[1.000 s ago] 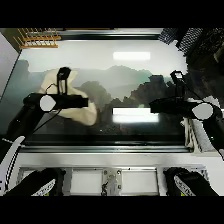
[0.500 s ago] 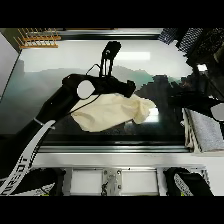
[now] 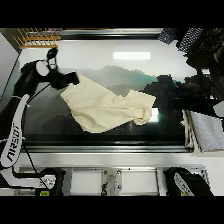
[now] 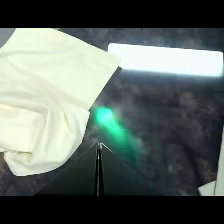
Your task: Fold the clothes and pants, and hang the long-sleeved shirts on hangers.
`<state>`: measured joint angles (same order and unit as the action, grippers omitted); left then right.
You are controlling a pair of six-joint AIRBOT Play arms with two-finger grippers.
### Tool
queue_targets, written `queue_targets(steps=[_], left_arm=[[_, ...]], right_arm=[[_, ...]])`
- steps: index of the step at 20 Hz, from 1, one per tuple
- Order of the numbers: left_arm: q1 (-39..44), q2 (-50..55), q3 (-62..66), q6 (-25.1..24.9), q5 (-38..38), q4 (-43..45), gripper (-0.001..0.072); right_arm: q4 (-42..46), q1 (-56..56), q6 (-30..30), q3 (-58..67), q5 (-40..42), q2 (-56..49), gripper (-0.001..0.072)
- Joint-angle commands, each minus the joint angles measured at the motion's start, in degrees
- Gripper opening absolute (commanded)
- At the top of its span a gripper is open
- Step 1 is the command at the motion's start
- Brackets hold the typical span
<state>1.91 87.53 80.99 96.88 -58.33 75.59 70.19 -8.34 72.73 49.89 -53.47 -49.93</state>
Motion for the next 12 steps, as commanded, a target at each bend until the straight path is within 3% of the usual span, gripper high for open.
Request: queue_targets(steps=[1, 3, 4, 5, 6, 8, 12], left_arm=[[-12.4, 0.7, -9.9, 2.0, 2.1, -3.6, 0.0685], [-15.4, 0.7, -14.9, 1.8, 6.6, -8.5, 0.0684], [-16.1, 0.7, -16.9, 0.8, 9.6, -11.0, 0.0685], [-16.2, 0.7, -18.3, -0.1, 12.5, -13.2, 0.0685], [-15.9, 0.7, -19.2, -1.2, 15.1, -15.4, 0.0684], [-14.6, 1.4, -19.5, -2.1, 18.3, -16.9, 0.0684], [-11.4, 7.7, -14.4, -2.1, 16.0, -16.8, 0.0683]], right_arm=[[-4.6, -0.1, 0.2, 0.0, -1.0, -3.7, 0.0024], [-6.7, -0.1, 0.2, 0.0, -1.0, -6.2, 0.0054], [-7.5, -0.1, 0.2, 0.0, -1.0, -7.5, 0.025], [-8.3, -0.1, 0.2, 0.0, -1.0, -8.9, 0.0502], [-8.8, -0.1, 0.2, 0.0, -1.0, -10.3, 0.0574], [-9.0, -0.1, 0.2, 0.0, -1.0, -13.3, 0.0574], [-9.4, -0.1, 2.5, 0.0, -1.0, -20.2, 0.0574]])
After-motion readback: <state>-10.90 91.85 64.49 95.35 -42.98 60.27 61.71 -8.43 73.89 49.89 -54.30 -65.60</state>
